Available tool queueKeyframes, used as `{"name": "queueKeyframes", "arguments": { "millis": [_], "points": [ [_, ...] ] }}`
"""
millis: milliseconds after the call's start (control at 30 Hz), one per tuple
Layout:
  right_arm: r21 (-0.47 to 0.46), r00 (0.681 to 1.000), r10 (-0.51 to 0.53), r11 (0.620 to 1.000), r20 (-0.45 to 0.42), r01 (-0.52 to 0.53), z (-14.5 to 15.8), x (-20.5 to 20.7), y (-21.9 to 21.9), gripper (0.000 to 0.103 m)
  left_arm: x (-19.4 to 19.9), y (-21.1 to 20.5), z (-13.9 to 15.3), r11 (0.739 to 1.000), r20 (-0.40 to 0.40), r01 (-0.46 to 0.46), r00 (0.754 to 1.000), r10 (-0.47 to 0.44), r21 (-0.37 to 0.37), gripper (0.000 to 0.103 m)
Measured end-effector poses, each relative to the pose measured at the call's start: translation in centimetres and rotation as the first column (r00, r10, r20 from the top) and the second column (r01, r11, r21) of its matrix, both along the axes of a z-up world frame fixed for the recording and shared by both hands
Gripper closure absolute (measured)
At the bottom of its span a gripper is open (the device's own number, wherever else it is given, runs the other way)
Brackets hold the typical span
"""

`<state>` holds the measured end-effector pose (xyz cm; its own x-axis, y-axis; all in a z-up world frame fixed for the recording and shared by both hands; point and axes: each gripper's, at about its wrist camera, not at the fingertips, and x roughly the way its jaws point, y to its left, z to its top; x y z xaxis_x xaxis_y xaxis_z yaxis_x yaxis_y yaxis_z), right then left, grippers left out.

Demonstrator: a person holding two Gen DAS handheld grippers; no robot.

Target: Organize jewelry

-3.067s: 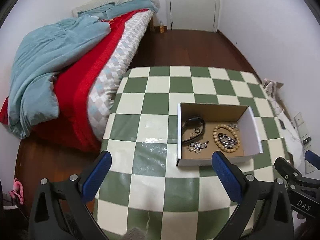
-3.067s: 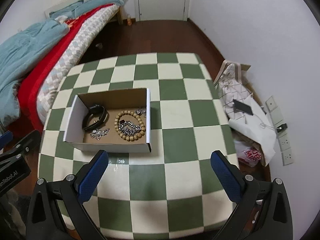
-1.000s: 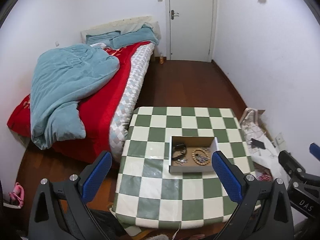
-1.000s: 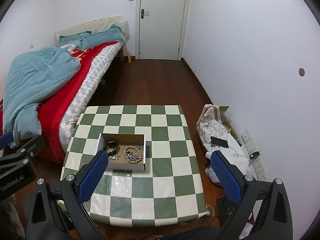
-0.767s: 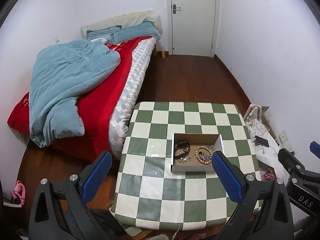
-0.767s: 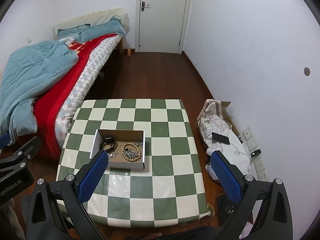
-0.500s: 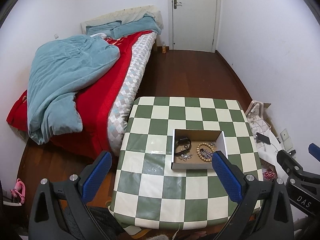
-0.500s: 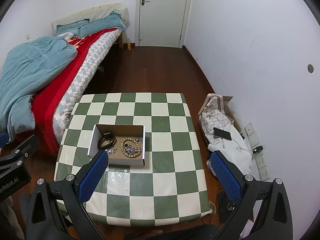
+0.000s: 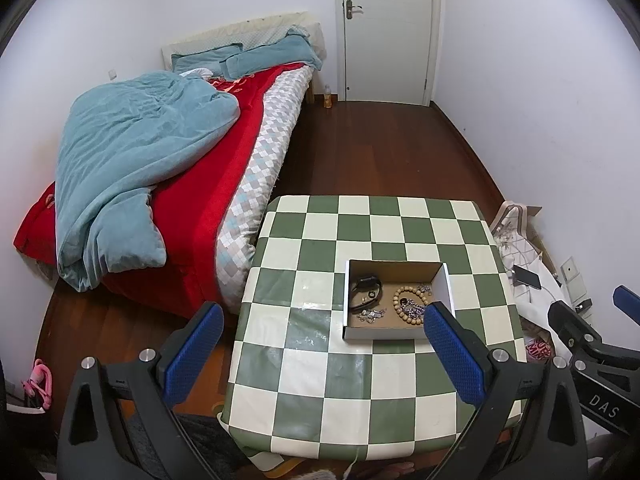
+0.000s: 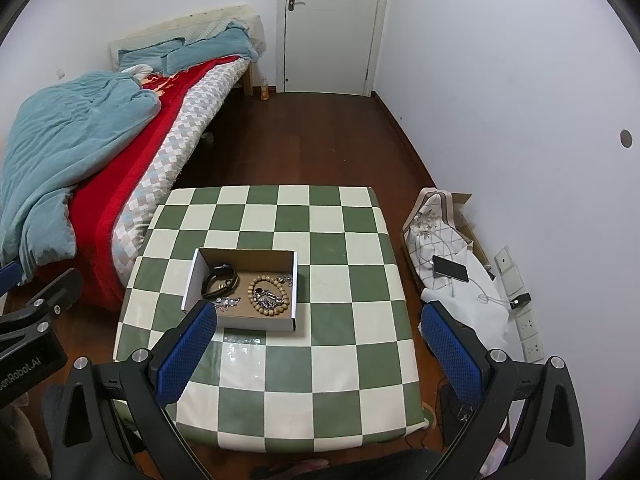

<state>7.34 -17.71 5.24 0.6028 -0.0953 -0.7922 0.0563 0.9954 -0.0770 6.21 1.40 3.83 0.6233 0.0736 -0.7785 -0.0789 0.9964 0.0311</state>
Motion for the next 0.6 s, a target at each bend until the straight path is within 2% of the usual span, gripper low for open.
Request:
{"name": "queueKeyframes", "arguments": {
  "millis": [600],
  "points": [
    [0.003,1.0,0.006,1.0,0.006,-0.006,0.47,-0.32,0.18,0.0,-0.44,0.2,0.3,1.0,0.003,0.006,1.0,-0.006,0.001,0.001]
  ]
}}
